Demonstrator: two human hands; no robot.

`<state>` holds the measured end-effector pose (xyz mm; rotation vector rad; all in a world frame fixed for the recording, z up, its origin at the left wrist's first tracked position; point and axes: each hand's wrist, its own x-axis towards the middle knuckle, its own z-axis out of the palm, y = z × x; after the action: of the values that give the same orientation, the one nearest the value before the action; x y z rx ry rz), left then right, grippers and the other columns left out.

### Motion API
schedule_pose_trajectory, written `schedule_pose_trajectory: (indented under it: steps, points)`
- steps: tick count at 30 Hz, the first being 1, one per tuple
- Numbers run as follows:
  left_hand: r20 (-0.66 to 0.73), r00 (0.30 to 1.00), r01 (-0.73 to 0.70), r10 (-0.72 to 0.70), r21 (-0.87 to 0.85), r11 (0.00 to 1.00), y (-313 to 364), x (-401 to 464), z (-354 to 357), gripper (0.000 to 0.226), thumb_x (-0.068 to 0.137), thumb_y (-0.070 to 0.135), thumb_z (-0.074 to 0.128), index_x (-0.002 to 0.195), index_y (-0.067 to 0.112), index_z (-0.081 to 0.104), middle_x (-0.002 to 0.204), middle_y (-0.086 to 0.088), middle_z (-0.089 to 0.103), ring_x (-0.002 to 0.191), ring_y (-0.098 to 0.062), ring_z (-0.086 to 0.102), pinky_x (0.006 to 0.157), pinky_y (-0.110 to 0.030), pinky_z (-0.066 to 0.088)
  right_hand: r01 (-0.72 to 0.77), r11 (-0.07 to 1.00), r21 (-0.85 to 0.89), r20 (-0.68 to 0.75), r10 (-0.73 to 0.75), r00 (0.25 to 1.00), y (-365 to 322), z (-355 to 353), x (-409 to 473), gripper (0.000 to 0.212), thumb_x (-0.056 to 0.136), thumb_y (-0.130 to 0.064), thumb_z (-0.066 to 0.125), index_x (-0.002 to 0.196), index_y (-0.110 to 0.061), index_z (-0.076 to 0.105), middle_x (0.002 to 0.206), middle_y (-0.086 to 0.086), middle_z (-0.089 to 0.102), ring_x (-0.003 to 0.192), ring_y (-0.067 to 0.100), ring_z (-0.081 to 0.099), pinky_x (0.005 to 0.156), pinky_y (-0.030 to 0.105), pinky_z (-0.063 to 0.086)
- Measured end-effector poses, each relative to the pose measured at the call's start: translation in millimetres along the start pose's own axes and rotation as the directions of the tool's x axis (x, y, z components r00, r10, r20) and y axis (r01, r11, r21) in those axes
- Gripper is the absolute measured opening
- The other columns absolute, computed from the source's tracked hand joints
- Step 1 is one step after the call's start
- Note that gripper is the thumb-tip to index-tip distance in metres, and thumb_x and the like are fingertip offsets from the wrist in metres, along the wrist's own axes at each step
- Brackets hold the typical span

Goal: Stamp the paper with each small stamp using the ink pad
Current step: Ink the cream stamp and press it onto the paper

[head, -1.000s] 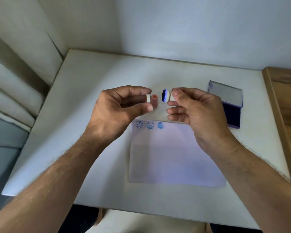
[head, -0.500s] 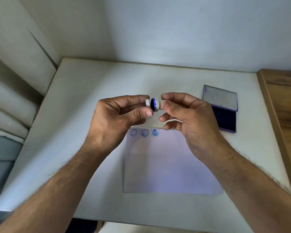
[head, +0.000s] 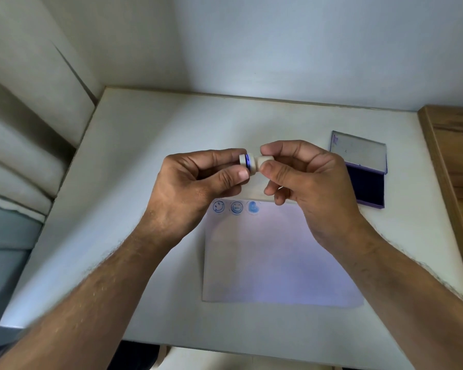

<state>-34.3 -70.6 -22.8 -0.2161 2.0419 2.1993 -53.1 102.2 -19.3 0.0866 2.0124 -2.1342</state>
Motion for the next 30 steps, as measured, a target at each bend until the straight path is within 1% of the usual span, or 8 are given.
schedule_pose_trajectory:
  steps: [4,9,13,16,18,22,25,30]
  points:
    - [0.013,1.0,0.009,-0.008,-0.025,1.0,1.5,0.8,-2.6,0.031,0.072,0.015,0.071,0.102,0.011,0.074,0.089,-0.005,0.078,0.079,-0.017,0.073,0.073,-0.025,0.057,0.141,0.98,-0.139,0.018,-0.139,0.99,-0.9,-2.1,0.8,0.023,0.077,-0.007,0.076,0.091,-0.025,0.075,0.082,-0.001,0.076,0.058,0.019,0.061,0.055,0.027,0.047]
    - [0.052,0.998,0.025,-0.024,-0.034,0.999,1.4,1.7,-5.3,0.031,0.076,0.013,0.069,0.106,0.007,0.073,0.093,-0.013,0.077,0.083,-0.022,0.073,0.071,-0.026,0.056,0.292,0.897,-0.333,0.061,-0.289,0.955,-1.8,-7.6,-1.1,0.024,0.073,-0.016,0.082,0.091,-0.03,0.075,0.082,-0.008,0.074,0.068,0.024,0.063,0.062,0.027,0.052]
    - [0.063,0.998,0.029,-0.028,-0.015,0.999,-1.1,1.0,-6.7,0.032,0.077,0.011,0.069,0.109,0.005,0.073,0.094,-0.015,0.077,0.084,-0.028,0.072,0.074,-0.029,0.058,0.427,0.785,-0.449,0.096,-0.432,0.897,-3.8,-9.8,-2.5,0.027,0.071,-0.016,0.083,0.097,-0.018,0.075,0.084,-0.005,0.074,0.071,0.017,0.066,0.067,0.024,0.055]
    - [0.042,0.999,0.027,-0.026,-0.02,0.999,-0.1,0.5,-8.0,0.03,0.074,0.011,0.071,0.104,0.008,0.075,0.092,-0.014,0.077,0.084,-0.03,0.072,0.075,-0.03,0.059,0.367,0.843,-0.393,0.059,-0.375,0.925,-3.8,-7.5,-3.7,0.027,0.071,-0.014,0.083,0.097,-0.014,0.076,0.08,-0.014,0.072,0.069,0.004,0.068,0.065,0.019,0.055]
    - [0.036,0.999,0.019,-0.018,-0.021,1.0,1.5,1.3,-7.4,0.028,0.072,0.01,0.072,0.1,0.009,0.076,0.089,-0.013,0.077,0.081,-0.028,0.073,0.072,-0.029,0.059,0.301,0.883,-0.36,0.043,-0.306,0.951,-3.9,-6.6,-4.4,0.025,0.071,-0.014,0.083,0.095,-0.018,0.076,0.073,-0.016,0.072,0.063,0.004,0.067,0.06,0.02,0.055]
    - [0.022,0.999,-0.028,0.028,0.0,1.0,4.2,3.5,-5.1,0.031,0.067,0.006,0.074,0.098,0.005,0.074,0.086,-0.01,0.078,0.08,-0.025,0.075,0.069,-0.026,0.057,0.127,0.977,-0.169,0.017,-0.126,0.992,-8.0,-6.0,0.2,0.017,0.073,-0.006,0.08,0.086,-0.016,0.077,0.065,0.001,0.073,0.052,0.017,0.063,0.055,0.033,0.057]
    - [-0.005,0.996,-0.086,0.086,0.039,0.996,6.8,5.4,-5.5,0.034,0.062,0.005,0.077,0.095,0.01,0.076,0.086,-0.005,0.078,0.084,-0.024,0.075,0.073,-0.026,0.057,-0.032,0.998,-0.046,0.039,0.034,0.999,-12.7,-4.1,4.2,0.012,0.074,-0.003,0.078,0.084,-0.009,0.076,0.065,0.009,0.072,0.052,0.017,0.062,0.052,0.029,0.056]
    - [-0.002,0.979,-0.202,0.203,0.093,0.975,14.0,7.0,-3.7,0.031,0.062,0.003,0.078,0.09,0.015,0.077,0.078,0.005,0.078,0.075,-0.009,0.074,0.075,-0.019,0.056,-0.191,0.977,0.098,0.067,0.185,0.98,-16.8,-1.4,6.0,0.008,0.076,-0.005,0.075,0.084,-0.005,0.074,0.066,0.009,0.072,0.054,0.017,0.063,0.056,0.026,0.056]
